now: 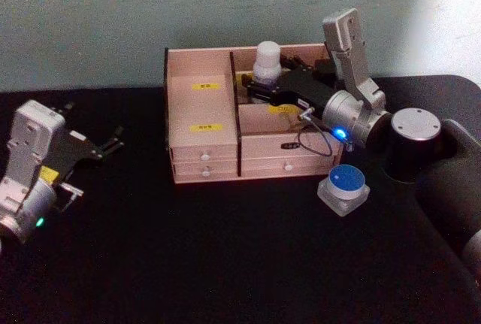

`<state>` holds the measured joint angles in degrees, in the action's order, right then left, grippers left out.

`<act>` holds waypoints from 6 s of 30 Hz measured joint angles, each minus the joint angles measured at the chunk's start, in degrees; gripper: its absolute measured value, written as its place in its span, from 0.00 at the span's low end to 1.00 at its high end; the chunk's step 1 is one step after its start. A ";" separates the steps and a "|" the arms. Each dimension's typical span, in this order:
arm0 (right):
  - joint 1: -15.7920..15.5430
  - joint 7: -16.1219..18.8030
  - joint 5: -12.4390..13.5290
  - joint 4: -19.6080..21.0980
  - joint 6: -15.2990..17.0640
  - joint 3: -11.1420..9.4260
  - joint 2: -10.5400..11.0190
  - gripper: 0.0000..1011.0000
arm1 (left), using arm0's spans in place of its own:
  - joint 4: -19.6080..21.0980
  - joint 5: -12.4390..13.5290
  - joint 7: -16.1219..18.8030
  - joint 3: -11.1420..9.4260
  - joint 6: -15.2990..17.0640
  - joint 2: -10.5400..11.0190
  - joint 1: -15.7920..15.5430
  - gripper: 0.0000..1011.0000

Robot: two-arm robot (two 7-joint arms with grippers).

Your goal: Pick up the facial cleanser and watermelon frost from the table and place them into the tiered storage box.

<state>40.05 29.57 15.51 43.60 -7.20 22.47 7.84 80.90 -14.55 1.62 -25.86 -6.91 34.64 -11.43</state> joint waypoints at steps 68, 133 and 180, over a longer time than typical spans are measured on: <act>-34.09 -2.37 7.40 41.08 10.26 -6.69 24.08 0.99 | 0.00 0.00 0.00 0.00 0.00 0.00 0.00 0.99; -34.28 -2.59 10.61 39.43 14.23 -4.85 24.18 0.99 | 0.00 0.00 0.00 0.00 0.00 0.00 0.00 0.99; -33.95 -3.06 11.21 38.44 14.61 -4.19 24.13 0.99 | 0.00 0.00 0.00 0.00 0.00 0.00 0.00 0.99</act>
<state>6.10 26.51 26.72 82.04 7.41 18.28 31.97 80.90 -14.55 1.62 -25.86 -6.91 34.65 -11.43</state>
